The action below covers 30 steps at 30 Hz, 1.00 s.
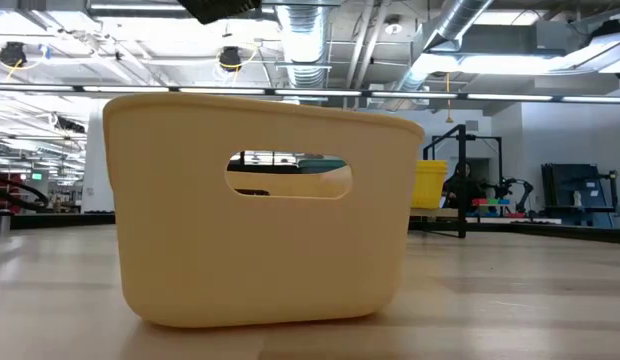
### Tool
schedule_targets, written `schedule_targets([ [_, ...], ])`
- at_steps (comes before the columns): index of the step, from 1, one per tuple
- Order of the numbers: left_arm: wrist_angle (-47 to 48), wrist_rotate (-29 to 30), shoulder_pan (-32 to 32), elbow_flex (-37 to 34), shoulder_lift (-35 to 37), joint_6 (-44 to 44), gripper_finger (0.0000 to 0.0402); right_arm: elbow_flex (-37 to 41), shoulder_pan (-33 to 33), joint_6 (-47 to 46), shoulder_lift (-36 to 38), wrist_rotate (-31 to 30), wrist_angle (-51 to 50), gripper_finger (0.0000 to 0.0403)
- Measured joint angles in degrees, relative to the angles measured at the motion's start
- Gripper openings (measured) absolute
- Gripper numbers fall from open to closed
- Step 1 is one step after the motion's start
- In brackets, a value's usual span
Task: Stack baskets on shelf by color
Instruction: Stack the black bin on the black bin
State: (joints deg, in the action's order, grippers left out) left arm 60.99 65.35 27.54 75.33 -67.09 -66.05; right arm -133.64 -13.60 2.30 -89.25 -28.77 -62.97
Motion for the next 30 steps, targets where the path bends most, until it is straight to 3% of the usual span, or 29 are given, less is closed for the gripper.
schedule_targets([
  [10,-8.5,-13.3,-19.3,-0.1,-5.4,6.4,0.0,0.0,10.6,5.1,0.1,-3.3,-7.7,0.0008],
  [16,-16.7,-24.9,-29.9,-0.1,-9.2,9.5,0.0,0.0,18.1,10.9,1.1,-6.7,-10.0,0.0008],
  [30,-16.9,-32.7,-42.4,-0.1,-17.6,6.4,0.0,0.0,30.5,17.4,7.9,-7.4,-14.2,0.0005],
])
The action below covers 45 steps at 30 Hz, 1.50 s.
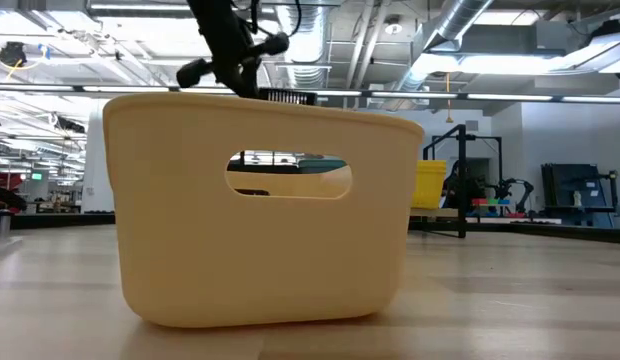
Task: Stack baskets on shelf by color
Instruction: Stack the black bin on the black bin
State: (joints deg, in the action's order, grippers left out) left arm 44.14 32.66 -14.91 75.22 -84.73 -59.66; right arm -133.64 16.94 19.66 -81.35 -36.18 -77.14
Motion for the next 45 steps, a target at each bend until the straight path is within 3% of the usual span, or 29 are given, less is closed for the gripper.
schedule_targets([
  [13,5.1,-7.0,-4.4,0.0,-2.1,-2.0,0.0,0.0,6.2,0.4,4.0,0.3,-2.6,0.0006],
  [26,6.6,-14.0,-5.3,0.0,-8.0,-1.9,0.0,0.0,6.5,1.4,4.2,2.3,-2.7,0.0006],
  [39,7.4,-13.4,-5.8,0.0,-8.2,-0.9,0.0,0.0,6.5,3.0,4.2,2.4,-2.7,0.0006],
  [45,7.2,-13.4,-5.8,0.0,-8.2,2.0,0.0037,0.0,6.5,4.3,4.2,3.6,-2.7,0.0006],
])
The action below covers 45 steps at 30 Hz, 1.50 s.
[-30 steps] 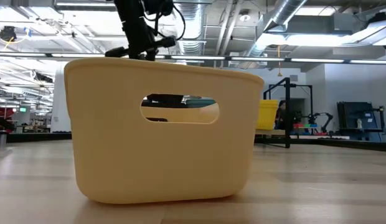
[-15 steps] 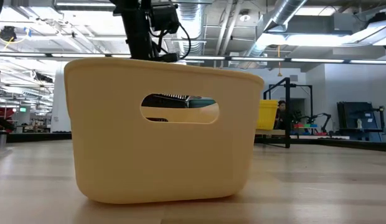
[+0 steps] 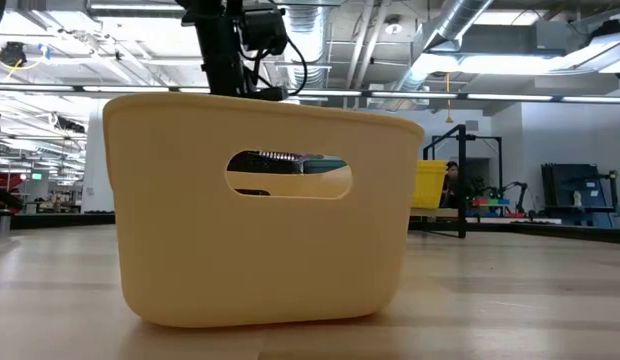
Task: Stack baskets on shelf by color
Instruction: Stack the black bin on the black bin, then stack the orange bin on the light blue bin
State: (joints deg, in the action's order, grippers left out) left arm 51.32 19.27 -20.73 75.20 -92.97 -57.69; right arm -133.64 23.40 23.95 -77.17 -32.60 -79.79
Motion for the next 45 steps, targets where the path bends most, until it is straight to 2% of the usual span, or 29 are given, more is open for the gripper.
schedule_targets([
  [8,-2.9,0.5,-1.3,0.0,0.1,1.2,0.0119,0.0,0.0,0.5,0.0,0.0,0.0,0.0006],
  [12,-5.7,-0.8,-2.5,0.0,0.9,4.3,0.0147,0.0,0.0,0.5,0.0,0.0,0.0,0.0006],
  [19,-6.5,-5.6,-5.5,0.0,8.0,4.8,0.0164,0.0,0.0,0.5,0.0,0.0,0.0,0.0006],
  [24,-13.7,-3.8,-3.0,0.0,16.3,10.9,0.0165,0.0,0.0,-1.3,-0.4,1.1,0.0,0.0006],
  [27,-19.8,-1.6,1.2,0.0,21.8,16.5,0.0165,0.0,0.0,-3.0,-1.4,7.2,-0.6,0.0006],
  [33,-25.8,1.0,13.4,0.1,30.9,28.7,0.0165,0.0,0.0,-6.8,-5.3,24.9,-1.2,0.0017],
  [40,-24.1,0.9,27.6,0.1,36.7,39.0,0.0164,0.0,-3.1,-17.6,-15.0,38.2,5.4,0.0024],
  [45,-17.5,1.5,34.7,0.1,41.1,40.4,0.0164,0.0,-8.0,-27.4,-23.0,55.8,15.8,0.0008],
])
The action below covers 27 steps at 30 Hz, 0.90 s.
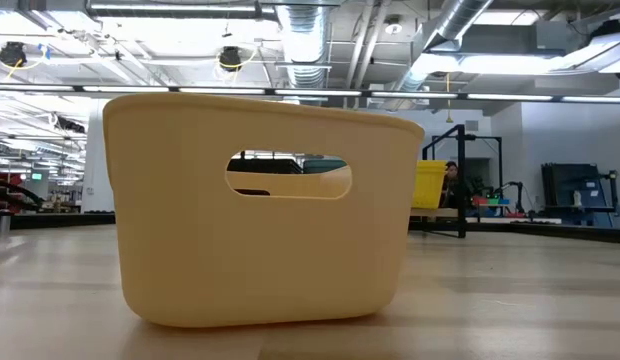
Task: Stack baskets on shelf by color
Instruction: Stack the orange bin on the light blue bin
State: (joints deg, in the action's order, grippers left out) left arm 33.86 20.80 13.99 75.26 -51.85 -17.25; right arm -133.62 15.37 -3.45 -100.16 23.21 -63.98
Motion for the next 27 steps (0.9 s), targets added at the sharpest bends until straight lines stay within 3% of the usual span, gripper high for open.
schedule_targets([
  [3,4.2,1.0,3.0,0.0,2.7,-1.3,0.0164,0.0,-5.1,-3.0,-4.3,3.5,1.0,0.0005],
  [13,10.4,2.5,6.4,0.0,7.5,-0.8,0.0164,0.0,-20.4,-13.0,-18.5,2.2,-6.9,0.0051],
  [19,12.2,2.3,6.4,-0.1,6.9,-1.3,0.0164,0.0,-24.3,-15.5,-26.8,-4.6,-16.6,0.0057],
  [27,12.2,1.0,6.4,-1.9,5.0,-3.5,0.0164,0.0,-28.0,-12.8,-35.0,-5.3,-10.8,0.0058],
])
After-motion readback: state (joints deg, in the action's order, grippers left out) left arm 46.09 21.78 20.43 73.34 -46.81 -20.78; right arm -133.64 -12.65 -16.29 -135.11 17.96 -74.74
